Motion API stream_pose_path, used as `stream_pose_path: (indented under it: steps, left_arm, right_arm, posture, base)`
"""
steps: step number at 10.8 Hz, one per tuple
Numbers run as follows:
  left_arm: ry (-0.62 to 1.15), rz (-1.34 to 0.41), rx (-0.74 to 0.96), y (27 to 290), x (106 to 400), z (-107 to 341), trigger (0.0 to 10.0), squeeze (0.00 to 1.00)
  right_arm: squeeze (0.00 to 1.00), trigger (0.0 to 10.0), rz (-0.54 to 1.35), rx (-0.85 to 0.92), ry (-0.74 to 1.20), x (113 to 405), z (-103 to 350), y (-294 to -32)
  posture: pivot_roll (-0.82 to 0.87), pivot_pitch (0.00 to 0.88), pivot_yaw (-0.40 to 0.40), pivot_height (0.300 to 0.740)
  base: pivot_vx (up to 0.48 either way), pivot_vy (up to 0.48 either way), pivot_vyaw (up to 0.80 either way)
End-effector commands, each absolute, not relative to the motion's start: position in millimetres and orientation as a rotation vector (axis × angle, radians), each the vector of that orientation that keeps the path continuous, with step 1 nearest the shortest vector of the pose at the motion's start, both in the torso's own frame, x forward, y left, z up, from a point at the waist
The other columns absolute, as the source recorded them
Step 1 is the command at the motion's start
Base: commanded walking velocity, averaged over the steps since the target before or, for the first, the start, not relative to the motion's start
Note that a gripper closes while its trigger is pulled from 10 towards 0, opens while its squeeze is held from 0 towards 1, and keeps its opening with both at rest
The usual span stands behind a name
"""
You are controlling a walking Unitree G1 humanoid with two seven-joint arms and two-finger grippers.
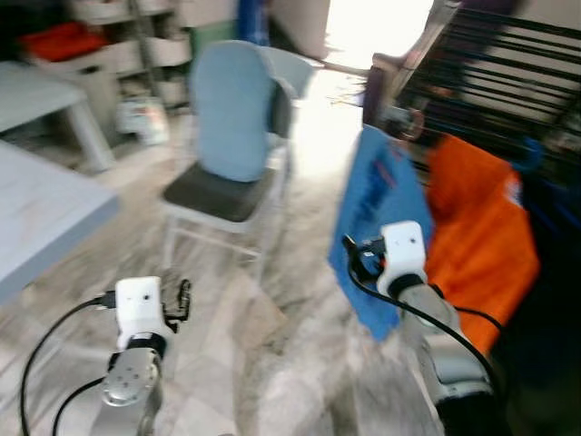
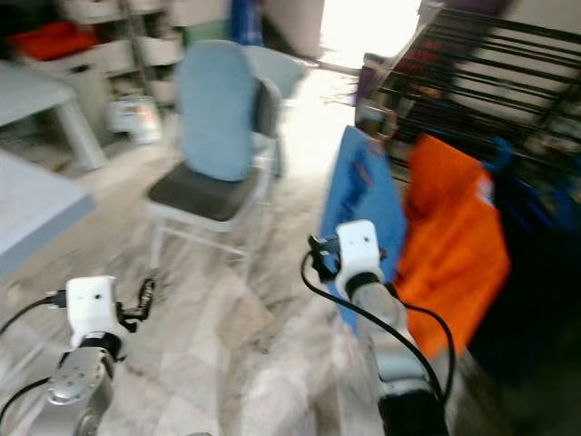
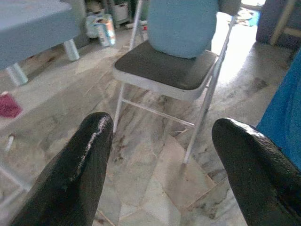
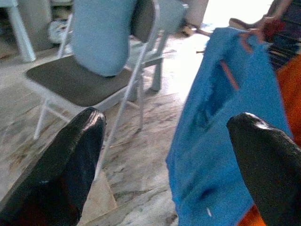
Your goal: Hang hanger
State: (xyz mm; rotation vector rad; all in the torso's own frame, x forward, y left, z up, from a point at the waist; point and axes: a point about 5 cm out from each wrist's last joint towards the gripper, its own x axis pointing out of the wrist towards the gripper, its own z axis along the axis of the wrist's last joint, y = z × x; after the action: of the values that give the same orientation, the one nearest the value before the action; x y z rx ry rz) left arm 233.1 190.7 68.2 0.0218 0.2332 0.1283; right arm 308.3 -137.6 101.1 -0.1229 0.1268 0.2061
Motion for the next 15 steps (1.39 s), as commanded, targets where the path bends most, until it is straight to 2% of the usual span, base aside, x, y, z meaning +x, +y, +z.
stream_pose_path:
  steps: [1,9,11,13,15]
  left_arm:
    - [0.213,0.095,0.024,184,236,73,10.0,0.0]
    - [0.219,0.039,0.035,181,236,74,10.0,0.0]
    - [0.203,0.011,0.032,174,238,76,10.0,0.0]
    - [0.183,-0.008,-0.003,172,239,79,10.0,0.0]
    - [0.173,-0.031,-0.014,169,239,81,10.0,0.0]
  right_arm:
    - [0.0,10.0,0.183,-0.131,0.135,308,101,-144]
    - [0.0,10.0,0.147,-0.129,0.138,307,99,-145]
    - [0.0,10.0,0.142,-0.117,0.138,306,98,-145]
    - [0.0,10.0,0.143,-0.118,0.138,305,98,-144]
    - [0.0,10.0,0.136,-0.125,0.145,305,98,-146]
  posture:
    - [-0.01,0.0,-0.005,0.74]
    - [-0.01,0.0,0.022,0.74]
    - [-0.01,0.0,0.027,0.74]
    - [-0.01,0.0,0.027,0.74]
    - [-0.02,0.0,0.026,0.74]
  base:
    - [0.244,0.416,-0.8]
    - [0.366,0.304,-0.8]
    - [0.0,0.0,-0.64]
    - [0.0,0.0,0.0]
    - [0.294,0.0,-0.66]
